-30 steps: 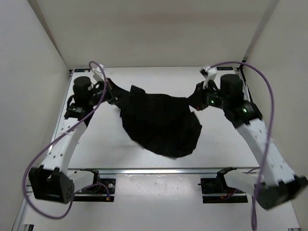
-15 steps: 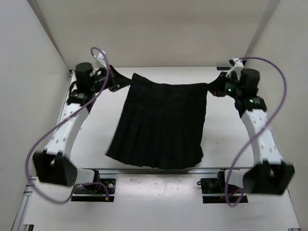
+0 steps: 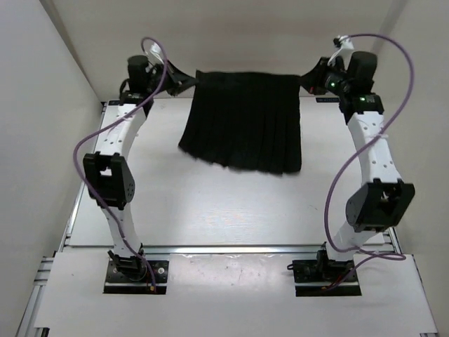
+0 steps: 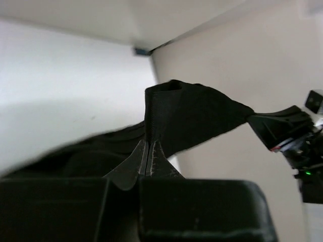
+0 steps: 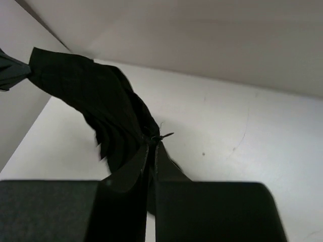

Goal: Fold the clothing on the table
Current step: Fold the skirt

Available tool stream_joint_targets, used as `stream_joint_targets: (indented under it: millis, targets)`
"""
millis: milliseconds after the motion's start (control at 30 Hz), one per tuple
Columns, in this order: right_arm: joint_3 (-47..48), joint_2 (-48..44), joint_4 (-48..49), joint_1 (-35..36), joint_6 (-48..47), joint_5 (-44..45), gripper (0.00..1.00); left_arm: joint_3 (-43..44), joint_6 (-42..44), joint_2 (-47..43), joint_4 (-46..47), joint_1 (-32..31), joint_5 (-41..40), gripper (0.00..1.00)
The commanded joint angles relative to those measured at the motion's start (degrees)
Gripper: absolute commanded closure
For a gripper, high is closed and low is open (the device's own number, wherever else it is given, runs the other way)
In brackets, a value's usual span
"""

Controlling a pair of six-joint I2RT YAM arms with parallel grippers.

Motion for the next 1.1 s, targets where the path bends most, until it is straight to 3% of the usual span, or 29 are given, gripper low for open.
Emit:
stream_joint_targets:
  millis: [0, 100, 233, 333, 433, 633, 733, 867, 1067]
  targets:
    - [3.8, -8.8, 4.4, -0.3, -3.2, -0.6, 1.0, 0.5, -4.9, -9.9, 8.2, 3.3, 5.2, 1.0]
    - [-2.0, -13.9, 5.3, 1.1, -4.6, -1.2, 1.0, -7.9, -3.0, -14.8, 8.4, 4.8, 7.2, 1.0]
    - [-22.3, -22.8, 9.5, 1.0, -2.6, -2.3, 1.0, -21.7, -1.0, -22.3, 9.3, 4.5, 8.6, 1.0]
    - [-37.9, -29.3, 9.9, 1.0, -0.5, -4.2, 1.0, -40.7, 0.3, -28.3, 11.5, 2.8, 8.9, 1.0]
    - [-52.9, -36.0, 5.6, 1.5, 0.2, -6.6, 1.0, -57.8, 2.3, -36.4, 11.8, -0.6, 8.5, 1.0]
    - [-63.0, -48.8, -6.5, 0.5, 1.0, -9.9, 1.0, -80.2, 1.2, -52.4, 10.0, -2.8, 7.2, 1.0]
    - [-63.9, -54.1, -12.0, -1.0, 2.1, -12.1, 1.0, -80.9, 3.4, -58.9, 0.9, -0.2, 6.8, 1.0]
    - [-62.3, -58.5, -19.1, 4.2, 4.1, -9.2, 1.0, -76.4, 7.3, -62.6, -8.6, -1.1, 2.6, 1.0]
    - [-58.3, -53.4, -20.4, 10.9, 5.5, -4.6, 1.0, -76.8, 5.9, -60.9, -7.8, -1.6, 0.5, 1.0]
